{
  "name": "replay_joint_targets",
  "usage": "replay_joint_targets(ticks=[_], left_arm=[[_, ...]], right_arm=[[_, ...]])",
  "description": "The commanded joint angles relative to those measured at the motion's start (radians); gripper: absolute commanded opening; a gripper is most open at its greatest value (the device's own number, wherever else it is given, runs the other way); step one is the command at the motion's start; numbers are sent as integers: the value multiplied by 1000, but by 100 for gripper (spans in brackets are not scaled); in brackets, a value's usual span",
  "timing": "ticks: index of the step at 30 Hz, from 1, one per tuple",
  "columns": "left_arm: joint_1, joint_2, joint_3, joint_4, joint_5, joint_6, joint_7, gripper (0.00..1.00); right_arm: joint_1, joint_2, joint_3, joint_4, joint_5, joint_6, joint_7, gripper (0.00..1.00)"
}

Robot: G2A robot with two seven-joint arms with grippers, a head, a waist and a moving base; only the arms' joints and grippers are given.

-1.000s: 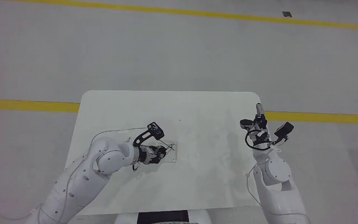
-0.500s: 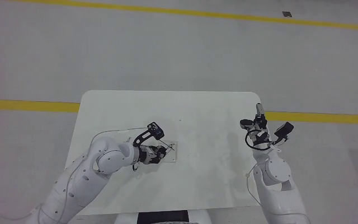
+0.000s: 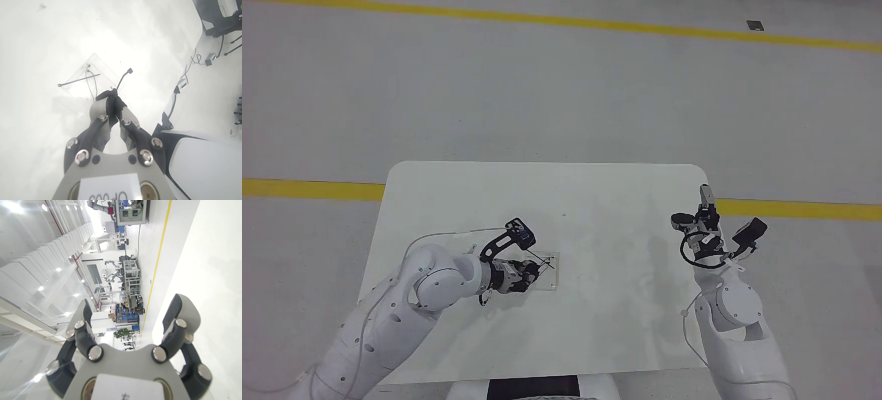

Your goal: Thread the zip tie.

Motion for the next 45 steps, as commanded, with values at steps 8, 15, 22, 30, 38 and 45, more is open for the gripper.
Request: replay_joint_targets(ticks=[8, 15, 22, 30, 38, 45], left_arm=[[0, 0, 0, 0, 0, 0, 0, 0], [-2, 0, 5, -8, 16, 3, 8, 0], [24, 18, -7, -168, 215, 100, 4, 0], [133, 48, -53, -391, 405, 106, 19, 0], [138, 50, -57, -399, 410, 105, 18, 0], [138, 50, -57, -399, 410, 105, 18, 0]], right_arm=[[0, 0, 0, 0, 0, 0, 0, 100], [0, 0, 0, 0, 0, 0, 0, 100], [0, 0, 0, 0, 0, 0, 0, 100], [0, 0, 0, 0, 0, 0, 0, 100], [0, 0, 0, 0, 0, 0, 0, 100], [0, 0, 0, 0, 0, 0, 0, 100]])
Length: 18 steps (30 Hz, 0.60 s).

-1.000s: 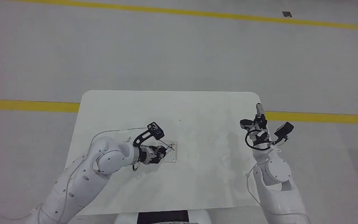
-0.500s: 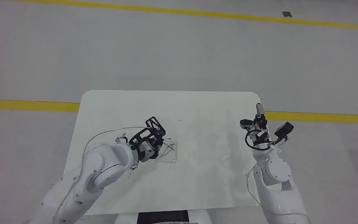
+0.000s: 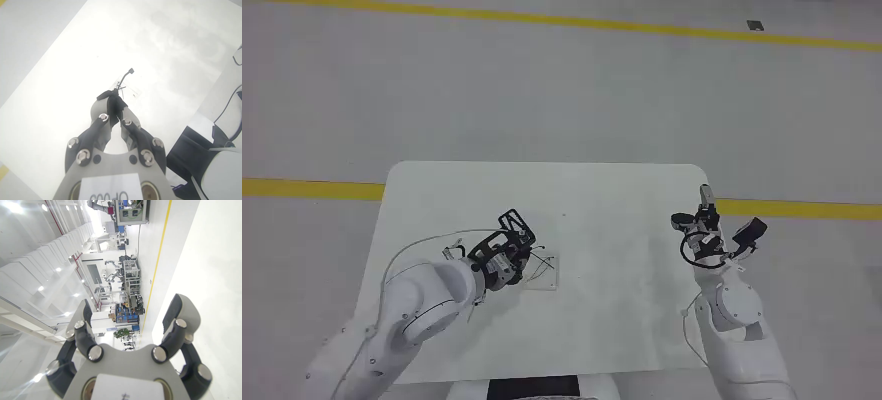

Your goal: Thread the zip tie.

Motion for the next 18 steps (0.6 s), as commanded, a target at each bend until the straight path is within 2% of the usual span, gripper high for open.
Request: replay_joint_targets(ticks=[1, 11, 14, 16, 18], left_arm=[[0, 0, 0, 0, 0, 0, 0, 0], [0, 0, 0, 3, 0, 0, 12, 0], [12, 10, -30, 8, 13, -68, 60, 0], [30, 21, -81, 0, 16, -105, 78, 0], [49, 37, -99, -31, 31, -105, 87, 0]], right_arm=[[0, 0, 0, 0, 0, 0, 0, 100], [0, 0, 0, 0, 0, 0, 0, 100], [0, 0, 0, 0, 0, 0, 0, 100], [0, 0, 0, 0, 0, 0, 0, 100], [0, 0, 0, 0, 0, 0, 0, 100]])
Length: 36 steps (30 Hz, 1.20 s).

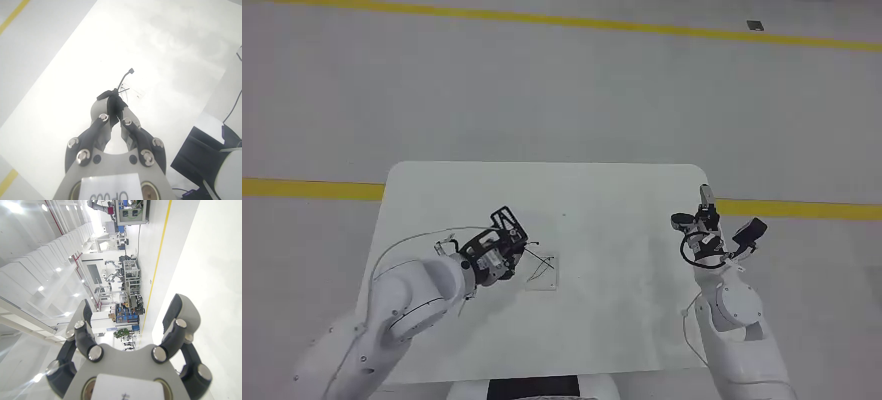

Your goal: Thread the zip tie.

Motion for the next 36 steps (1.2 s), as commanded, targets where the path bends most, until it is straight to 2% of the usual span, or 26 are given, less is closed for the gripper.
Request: replay_joint_targets(ticks=[1, 4, 7, 8, 13, 15, 16, 18, 24, 26, 28, 31, 36], left_arm=[[16, 25, -12, -43, 18, 2, 10, 0], [16, 72, -1, -64, 57, 2, 40, 0], [-5, 135, 27, -50, 41, 2, 125, 0], [-22, 163, 38, -34, 33, 2, 166, 0], [-92, 271, 83, 31, 50, 2, 301, 0], [-126, 314, 104, 68, 27, 2, 363, 0], [-141, 332, 117, 80, 8, 2, 372, 0], [-175, 361, 156, 77, -1, 2, 383, 0], [-175, 361, 156, 77, -1, 2, 383, 0], [-175, 361, 156, 77, -1, 2, 383, 0], [-175, 361, 156, 77, -1, 2, 383, 0], [-175, 361, 156, 77, -1, 2, 383, 0], [-175, 361, 156, 77, -1, 2, 383, 0]], right_arm=[[0, 0, 0, 0, 0, 0, 0, 100], [0, 0, 0, 0, 0, 0, 0, 100], [0, 0, 0, 0, 0, 0, 0, 100], [0, 0, 0, 0, 0, 0, 0, 100], [0, 0, 0, 0, 0, 0, 0, 100], [0, 0, 0, 0, 0, 0, 0, 100], [0, 0, 0, 0, 0, 0, 0, 100], [0, 0, 0, 0, 0, 0, 0, 100], [0, 0, 0, 0, 0, 0, 0, 100], [7, 2, -9, -16, -64, 0, 30, 100], [26, 9, -28, -44, -163, 34, 117, 100], [64, 14, -47, -71, -229, 70, 199, 100], [161, 22, -146, -89, -375, 173, 401, 100]])
